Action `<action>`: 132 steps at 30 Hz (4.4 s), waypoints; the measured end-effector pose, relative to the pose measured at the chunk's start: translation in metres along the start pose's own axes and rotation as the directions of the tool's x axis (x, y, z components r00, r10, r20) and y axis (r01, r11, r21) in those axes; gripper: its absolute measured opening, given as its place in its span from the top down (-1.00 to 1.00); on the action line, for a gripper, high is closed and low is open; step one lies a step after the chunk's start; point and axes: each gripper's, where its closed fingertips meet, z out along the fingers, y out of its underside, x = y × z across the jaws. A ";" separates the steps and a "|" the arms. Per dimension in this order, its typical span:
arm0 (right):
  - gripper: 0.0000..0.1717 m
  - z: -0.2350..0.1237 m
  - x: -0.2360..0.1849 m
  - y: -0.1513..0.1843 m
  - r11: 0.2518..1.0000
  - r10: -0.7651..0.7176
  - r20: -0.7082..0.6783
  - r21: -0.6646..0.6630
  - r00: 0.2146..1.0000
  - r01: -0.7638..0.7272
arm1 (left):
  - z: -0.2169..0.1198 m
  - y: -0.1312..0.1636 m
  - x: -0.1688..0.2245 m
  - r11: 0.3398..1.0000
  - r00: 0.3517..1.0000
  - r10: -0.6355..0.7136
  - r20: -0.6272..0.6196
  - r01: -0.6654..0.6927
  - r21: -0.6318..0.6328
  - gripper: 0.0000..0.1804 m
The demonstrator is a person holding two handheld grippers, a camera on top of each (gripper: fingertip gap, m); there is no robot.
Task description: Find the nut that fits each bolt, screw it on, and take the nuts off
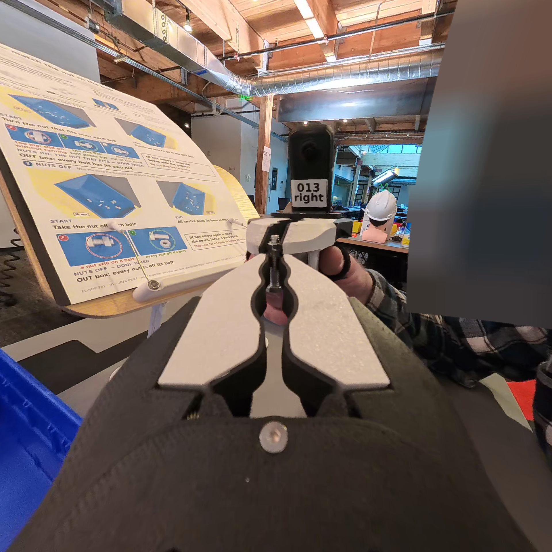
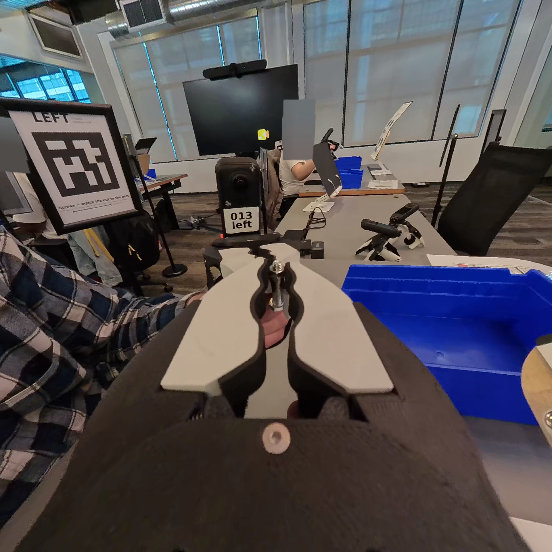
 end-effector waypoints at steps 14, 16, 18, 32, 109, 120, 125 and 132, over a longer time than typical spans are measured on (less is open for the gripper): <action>0.88 -0.009 0.004 -0.011 0.997 -0.026 -0.035 0.072 0.999 0.028 | 0.003 0.012 -0.009 0.995 0.997 0.042 0.066 -0.036 -0.091 0.48; 0.88 -0.006 0.002 -0.007 0.997 -0.014 -0.016 0.074 1.000 0.016 | 0.006 0.016 -0.005 0.994 0.998 0.038 0.050 -0.033 -0.100 0.52; 0.88 -0.003 0.003 -0.003 0.997 -0.007 -0.015 0.071 1.000 0.008 | 0.007 0.019 -0.004 0.993 0.998 0.049 0.050 -0.043 -0.113 0.63; 0.50 -0.002 0.003 -0.004 0.997 0.008 -0.003 0.082 1.000 -0.008 | 0.002 0.014 -0.003 0.995 0.998 0.051 0.031 -0.048 -0.085 0.89; 0.28 -0.009 -0.004 -0.019 0.987 -0.020 0.031 0.157 0.999 0.015 | 0.010 0.004 0.027 0.992 0.980 -0.086 -0.177 0.101 0.073 0.89; 0.29 -0.024 0.020 -0.018 0.982 0.038 -0.003 0.187 0.999 -0.036 | 0.004 -0.005 0.026 0.989 0.980 -0.078 -0.181 0.099 0.108 0.89; 0.27 -0.010 -0.003 -0.019 0.986 -0.019 0.034 0.164 0.999 0.013 | 0.011 0.005 0.028 0.994 0.981 -0.077 -0.179 0.089 0.064 0.89; 0.25 -0.015 0.008 -0.015 0.987 0.004 0.016 0.159 1.000 -0.006 | 0.009 0.000 0.029 0.991 0.980 -0.077 -0.182 0.095 0.093 0.89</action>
